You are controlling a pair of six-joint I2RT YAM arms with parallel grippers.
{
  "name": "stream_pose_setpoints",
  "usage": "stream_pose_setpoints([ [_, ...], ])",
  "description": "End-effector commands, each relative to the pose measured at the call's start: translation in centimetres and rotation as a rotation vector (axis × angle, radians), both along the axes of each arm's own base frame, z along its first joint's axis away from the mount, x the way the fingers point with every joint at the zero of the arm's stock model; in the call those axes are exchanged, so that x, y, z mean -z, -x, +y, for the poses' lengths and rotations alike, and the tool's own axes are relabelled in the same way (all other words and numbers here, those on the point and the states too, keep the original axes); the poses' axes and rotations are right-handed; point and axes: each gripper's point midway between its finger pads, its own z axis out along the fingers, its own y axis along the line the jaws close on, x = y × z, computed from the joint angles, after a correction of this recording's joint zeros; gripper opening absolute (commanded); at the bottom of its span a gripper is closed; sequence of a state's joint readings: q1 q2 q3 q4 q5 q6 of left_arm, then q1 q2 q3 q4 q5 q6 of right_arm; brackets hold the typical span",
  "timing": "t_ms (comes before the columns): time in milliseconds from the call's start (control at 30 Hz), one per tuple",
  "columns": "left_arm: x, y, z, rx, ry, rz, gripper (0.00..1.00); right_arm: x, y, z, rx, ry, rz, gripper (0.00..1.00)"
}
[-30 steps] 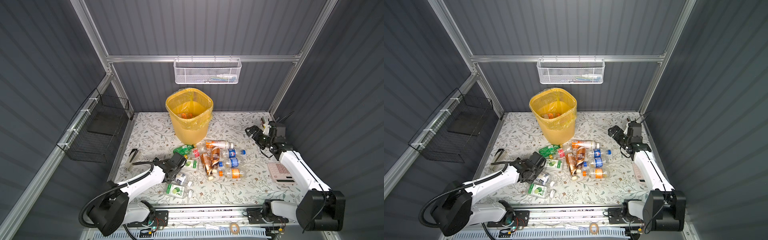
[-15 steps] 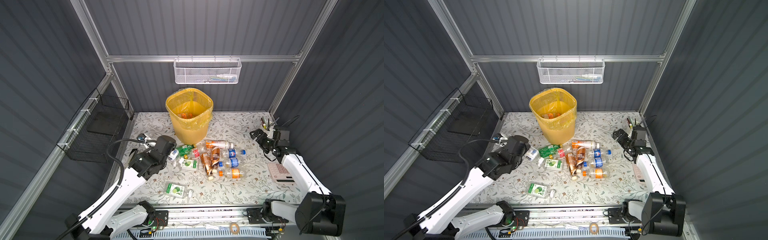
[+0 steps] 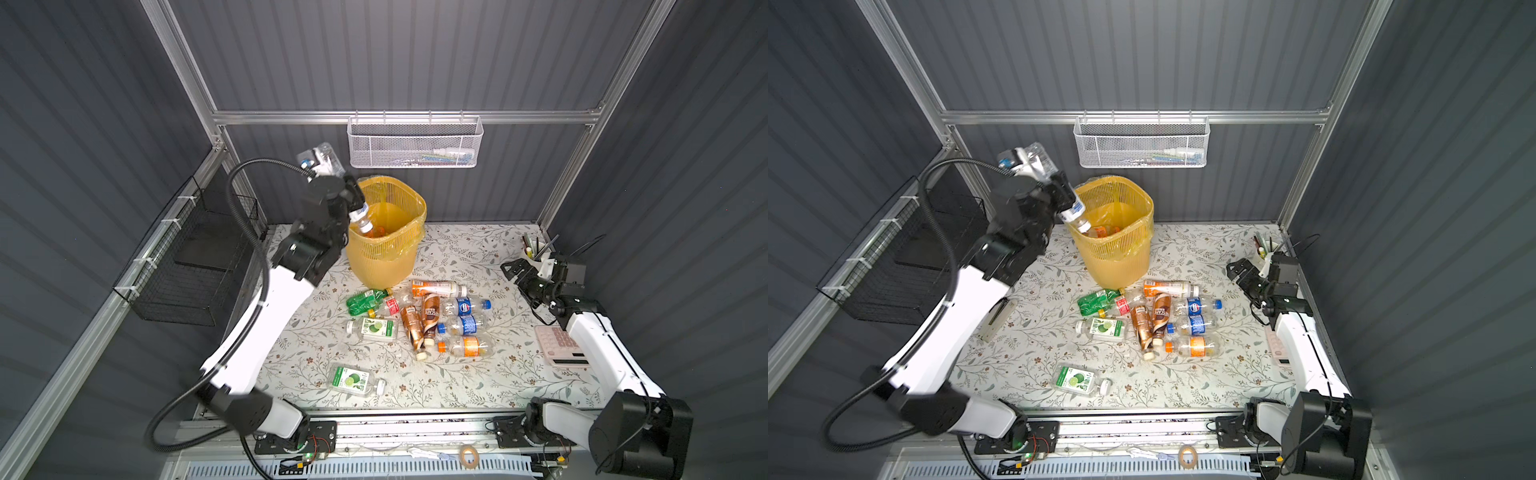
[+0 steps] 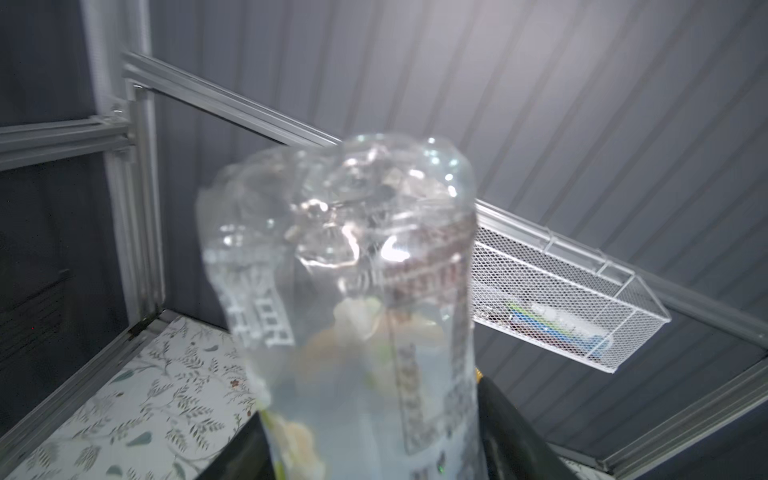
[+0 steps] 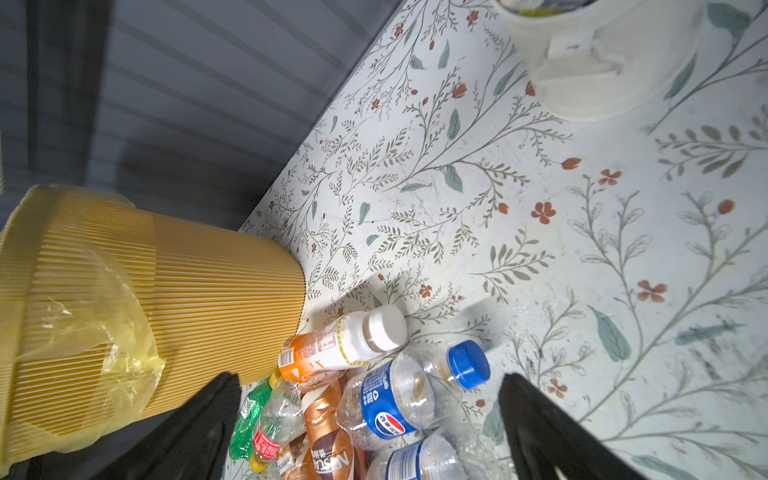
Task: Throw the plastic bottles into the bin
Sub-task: 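Lift the clear bottle with the left gripper, carry over bin, release, then draw the left arm back from the bin toward the pile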
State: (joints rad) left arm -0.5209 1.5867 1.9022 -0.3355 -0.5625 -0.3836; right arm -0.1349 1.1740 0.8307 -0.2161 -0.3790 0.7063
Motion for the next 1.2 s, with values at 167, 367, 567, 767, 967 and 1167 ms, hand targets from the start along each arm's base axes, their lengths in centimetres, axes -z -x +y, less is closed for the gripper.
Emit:
stream_pose_setpoints([
  [167,0.5,-2.8,-3.1,0.201,-0.049,0.067,0.99,0.3,1.3,-0.1,-0.006,0.033,0.009,0.99],
  [367,-1.1,2.1,0.2,0.153,-0.028,-0.051,1.00,1.5,1.9,-0.2,0.034,-0.002,0.068,0.99],
  [567,2.5,4.4,1.8,0.136,-0.063,0.001,0.99,3.2,2.1,0.0,0.107,-0.017,0.125,0.99],
  [767,9.0,5.8,3.1,0.102,-0.090,0.139,0.99,4.9,2.8,1.6,0.092,-0.027,0.194,0.99],
  [967,13.8,8.2,5.0,0.037,-0.062,0.253,0.99,6.1,4.2,1.4,0.136,-0.011,0.234,0.99],
  [1167,18.7,12.5,6.7,-0.128,0.074,0.439,0.99,5.7,3.8,0.8,0.172,0.006,0.216,0.99],
])
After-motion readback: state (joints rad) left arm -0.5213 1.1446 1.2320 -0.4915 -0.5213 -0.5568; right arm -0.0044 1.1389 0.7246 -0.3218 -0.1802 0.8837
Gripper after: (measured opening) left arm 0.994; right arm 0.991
